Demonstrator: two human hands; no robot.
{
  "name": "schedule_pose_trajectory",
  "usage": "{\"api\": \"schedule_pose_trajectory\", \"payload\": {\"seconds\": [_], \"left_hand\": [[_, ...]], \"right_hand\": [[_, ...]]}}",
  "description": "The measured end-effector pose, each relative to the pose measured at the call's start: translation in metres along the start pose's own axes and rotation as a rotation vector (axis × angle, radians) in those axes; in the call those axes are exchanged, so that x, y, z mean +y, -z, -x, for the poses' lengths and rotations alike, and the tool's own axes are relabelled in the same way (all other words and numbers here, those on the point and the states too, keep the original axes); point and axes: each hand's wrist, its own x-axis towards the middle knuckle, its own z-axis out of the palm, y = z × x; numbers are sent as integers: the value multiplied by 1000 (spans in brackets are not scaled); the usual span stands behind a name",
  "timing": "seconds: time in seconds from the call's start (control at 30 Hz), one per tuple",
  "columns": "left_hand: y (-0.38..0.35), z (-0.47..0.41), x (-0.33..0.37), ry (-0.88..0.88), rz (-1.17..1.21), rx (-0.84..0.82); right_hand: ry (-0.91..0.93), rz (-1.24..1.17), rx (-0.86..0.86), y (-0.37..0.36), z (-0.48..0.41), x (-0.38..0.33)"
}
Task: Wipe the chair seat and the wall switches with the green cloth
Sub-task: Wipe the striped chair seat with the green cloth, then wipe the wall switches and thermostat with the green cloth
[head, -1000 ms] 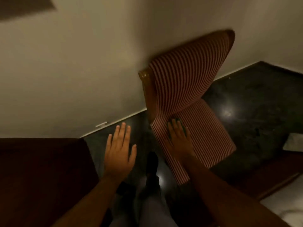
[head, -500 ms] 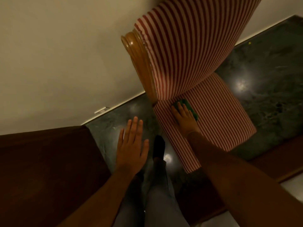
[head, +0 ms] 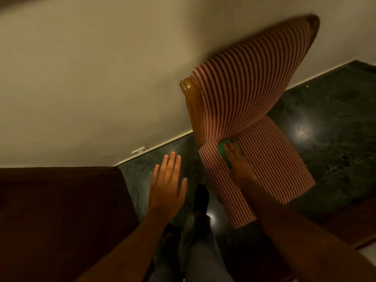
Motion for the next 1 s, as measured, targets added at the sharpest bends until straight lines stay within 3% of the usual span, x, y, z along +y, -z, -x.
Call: {"api": "schedule_pose_trajectory", "payload": {"seconds": [0.3, 0.57, 0.77, 0.87, 1.0], "left_hand": [[103, -11, -18, 53, 19, 133], [221, -8, -60, 130, 5, 461], [324, -15, -107, 232, -50, 754], [374, -20, -137, 252, -81, 921], [426, -29, -176, 276, -116, 1057]], "right_hand": [[199, -111, 377, 82, 60, -102], [508, -215, 731, 163, 104, -217], [905, -283, 1058, 193, 126, -342], [1053, -252, 1119, 206, 129, -407], [1118, -249, 1176, 210, 114, -468]]}}
